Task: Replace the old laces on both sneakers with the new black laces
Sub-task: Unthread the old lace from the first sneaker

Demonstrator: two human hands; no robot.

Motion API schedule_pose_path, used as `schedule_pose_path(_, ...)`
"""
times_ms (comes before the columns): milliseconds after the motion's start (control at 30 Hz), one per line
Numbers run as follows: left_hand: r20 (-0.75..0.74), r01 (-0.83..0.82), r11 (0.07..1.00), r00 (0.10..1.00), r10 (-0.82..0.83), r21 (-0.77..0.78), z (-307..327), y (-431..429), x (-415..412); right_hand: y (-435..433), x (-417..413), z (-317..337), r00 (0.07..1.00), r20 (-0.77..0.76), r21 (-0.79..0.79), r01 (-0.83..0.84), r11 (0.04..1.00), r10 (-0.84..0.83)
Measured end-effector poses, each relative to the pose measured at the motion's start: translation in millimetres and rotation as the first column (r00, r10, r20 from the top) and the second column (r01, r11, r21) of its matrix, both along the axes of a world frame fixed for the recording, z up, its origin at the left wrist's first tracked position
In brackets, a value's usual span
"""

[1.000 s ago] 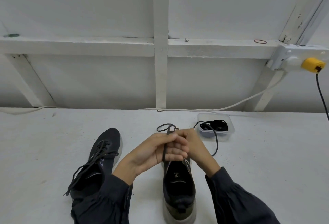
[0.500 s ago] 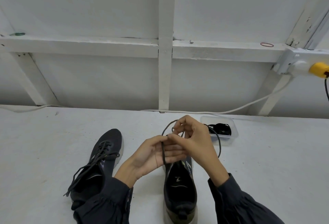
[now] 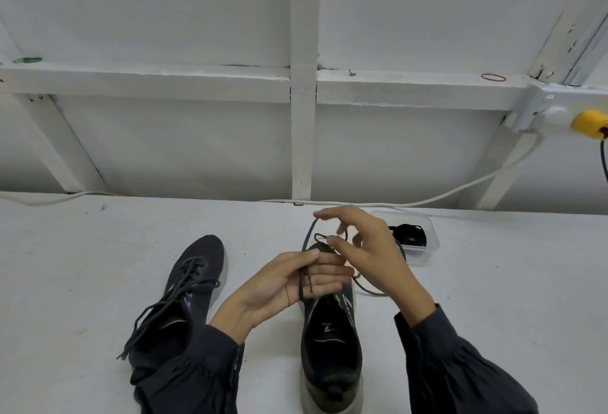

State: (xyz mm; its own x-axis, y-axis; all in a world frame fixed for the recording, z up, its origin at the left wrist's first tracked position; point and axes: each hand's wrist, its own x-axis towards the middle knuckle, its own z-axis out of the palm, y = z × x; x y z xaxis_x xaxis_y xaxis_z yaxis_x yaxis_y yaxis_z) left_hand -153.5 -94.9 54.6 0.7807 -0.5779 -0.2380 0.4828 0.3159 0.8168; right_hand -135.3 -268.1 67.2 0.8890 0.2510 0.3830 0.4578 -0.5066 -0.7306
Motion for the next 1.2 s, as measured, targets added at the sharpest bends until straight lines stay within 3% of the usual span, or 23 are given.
schedule_pose_path(100, 0.017, 0.054, 0.999, 0.998, -0.054, 0.004, 4, -2, -4, -6, 10, -3, 0.988, -0.041, -0.108, -0.152, 0.983, 0.148)
schedule_pose_path(267, 0.046, 0.120, 0.992, 0.992, -0.118, -0.028, 8, -2, -10, -10, 14, 3, 0.951, -0.172, 0.018, -0.257, 0.966, 0.256)
schedule_pose_path(433, 0.117, 0.126, 0.990, 0.986, -0.119, -0.058, 14, 1, -12, 5, 9, -7, 0.955, -0.165, 0.237, -0.204, 0.950, 0.246)
schedule_pose_path(500, 0.140, 0.118, 0.989, 0.984, -0.106, -0.084, 17, 3, -11, 13, 4, -15, 0.965, -0.162, 0.250, -0.160, 0.955, 0.204)
schedule_pose_path(633, 0.185, 0.060, 0.987, 0.982, -0.032, -0.147, 24, 9, -4, 23, -19, -30, 0.965, -0.231, 0.212, -0.074, 0.974, 0.124)
schedule_pose_path(700, 0.217, 0.013, 0.992, 0.976, 0.015, -0.125, 27, 13, 0, 29, -30, -34, 0.969, -0.195, 0.151, -0.121, 0.981, 0.150)
schedule_pose_path(900, 0.339, 0.030, 0.999, 0.940, -0.042, 0.041, 20, 23, 6, 24, -55, -15, 0.874, -0.352, -0.066, -0.379, 0.923, 0.334)
schedule_pose_path(1100, 0.303, 0.100, 0.977, 0.941, -0.154, 0.187, 14, 31, -5, 11, -55, 21, 0.850, -0.359, -0.040, -0.426, 0.904, 0.385)
schedule_pose_path(1200, 0.255, 0.196, 0.972, 0.941, -0.224, 0.130, 10, 33, -12, 5, -43, 38, 0.874, -0.332, -0.020, -0.383, 0.924, 0.355)
